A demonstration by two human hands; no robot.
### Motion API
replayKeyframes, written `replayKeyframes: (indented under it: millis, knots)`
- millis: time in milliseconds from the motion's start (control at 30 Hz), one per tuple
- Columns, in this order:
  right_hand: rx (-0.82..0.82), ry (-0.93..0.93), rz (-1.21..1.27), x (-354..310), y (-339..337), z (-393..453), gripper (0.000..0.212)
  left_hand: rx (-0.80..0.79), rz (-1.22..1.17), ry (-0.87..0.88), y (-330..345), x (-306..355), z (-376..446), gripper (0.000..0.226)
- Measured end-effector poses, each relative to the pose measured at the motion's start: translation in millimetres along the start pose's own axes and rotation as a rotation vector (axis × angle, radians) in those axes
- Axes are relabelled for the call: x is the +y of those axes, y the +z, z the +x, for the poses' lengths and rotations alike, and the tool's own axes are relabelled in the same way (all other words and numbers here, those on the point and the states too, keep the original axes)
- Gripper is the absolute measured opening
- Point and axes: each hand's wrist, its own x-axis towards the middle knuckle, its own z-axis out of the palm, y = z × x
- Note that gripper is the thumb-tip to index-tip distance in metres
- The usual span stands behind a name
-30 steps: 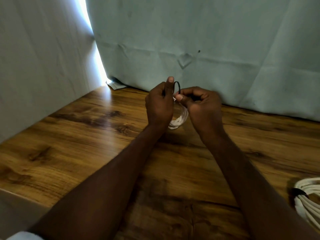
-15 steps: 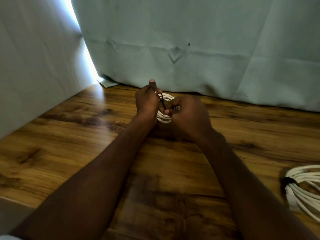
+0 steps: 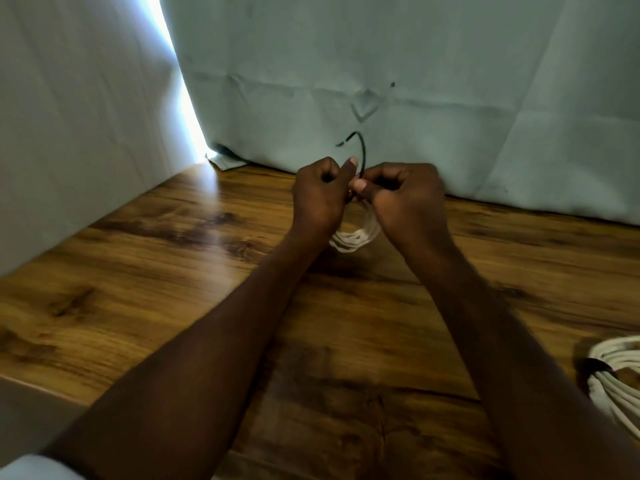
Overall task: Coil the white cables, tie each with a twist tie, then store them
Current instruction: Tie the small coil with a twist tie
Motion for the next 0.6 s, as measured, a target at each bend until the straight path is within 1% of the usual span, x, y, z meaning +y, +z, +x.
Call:
replayKeyframes:
  millis: [67,167,267,367,433,467,500,533,567,600]
  knots:
    - [0.091,0.044,0.090,-2.9,-3.9,2.4,0.007,-0.049,0.032,0.087,4.5,1.0,-2.1,0.044]
    - [0.165,0.140,0.178,0.5,-9.4,5.5,0.008,-0.128,0.050,0.168,11.2,5.0,-6.6,0.043]
    - [0.245,0.313,0.347,7.4,-12.7,11.1,0.008,-0.193,0.007,0.217,19.2,9.8,-12.8,0.048]
    - [0.311,0.508,0.589,13.7,-16.5,15.5,0.008,-0.293,-0.021,0.226,31.1,16.2,-23.0,0.051]
    - [0.323,0.666,0.682,24.1,-20.9,17.5,0.017,-0.347,-0.024,0.237,35.7,16.9,-28.7,0.050]
    - [0.300,0.729,0.695,29.1,-22.7,18.0,0.016,-0.358,-0.035,0.239,36.2,16.7,-30.6,0.049]
    - [0.257,0.766,0.702,30.6,-23.2,17.4,0.009,-0.355,-0.045,0.231,35.7,16.7,-30.9,0.049]
    - [0.216,0.790,0.696,32.5,-22.8,18.0,0.011,-0.347,-0.056,0.217,35.3,17.3,-31.1,0.049]
    - [0.180,0.805,0.680,34.4,-22.2,19.0,0.019,-0.331,-0.062,0.196,34.9,18.5,-30.6,0.048]
    - [0.168,0.806,0.663,36.1,-21.3,19.8,0.022,-0.308,-0.065,0.173,34.5,19.6,-29.4,0.047]
